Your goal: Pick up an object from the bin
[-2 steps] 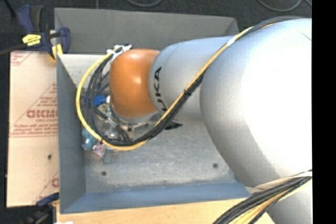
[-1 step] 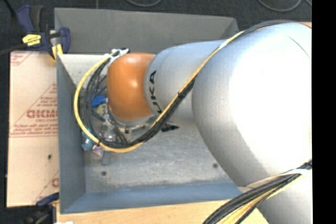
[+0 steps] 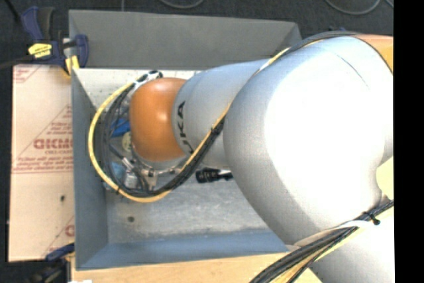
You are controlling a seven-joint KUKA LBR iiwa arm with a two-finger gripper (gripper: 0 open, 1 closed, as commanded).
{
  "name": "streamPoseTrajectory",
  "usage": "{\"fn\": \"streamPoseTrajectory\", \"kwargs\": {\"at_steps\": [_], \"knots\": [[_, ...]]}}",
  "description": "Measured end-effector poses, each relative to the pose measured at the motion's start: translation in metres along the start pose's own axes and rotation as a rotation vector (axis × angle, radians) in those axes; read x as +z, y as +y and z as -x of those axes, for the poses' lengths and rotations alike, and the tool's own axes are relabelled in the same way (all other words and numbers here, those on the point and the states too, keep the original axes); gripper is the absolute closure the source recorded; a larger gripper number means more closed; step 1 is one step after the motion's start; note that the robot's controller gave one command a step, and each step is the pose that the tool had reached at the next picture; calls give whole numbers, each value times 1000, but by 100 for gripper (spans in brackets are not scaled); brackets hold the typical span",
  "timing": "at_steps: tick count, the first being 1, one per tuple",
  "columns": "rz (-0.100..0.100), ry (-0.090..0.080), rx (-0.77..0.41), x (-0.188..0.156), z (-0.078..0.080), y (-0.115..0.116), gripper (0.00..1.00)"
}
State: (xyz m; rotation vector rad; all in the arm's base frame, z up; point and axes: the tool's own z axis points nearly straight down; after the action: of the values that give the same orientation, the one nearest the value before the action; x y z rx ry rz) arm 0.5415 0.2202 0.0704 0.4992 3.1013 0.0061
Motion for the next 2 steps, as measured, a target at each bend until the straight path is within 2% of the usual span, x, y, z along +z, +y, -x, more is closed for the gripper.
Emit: {"fn": "streamPoseTrajectory", "kwargs": {"at_steps": [2], "knots": [[-1,1,1,-3,-1,-1,100]]}}
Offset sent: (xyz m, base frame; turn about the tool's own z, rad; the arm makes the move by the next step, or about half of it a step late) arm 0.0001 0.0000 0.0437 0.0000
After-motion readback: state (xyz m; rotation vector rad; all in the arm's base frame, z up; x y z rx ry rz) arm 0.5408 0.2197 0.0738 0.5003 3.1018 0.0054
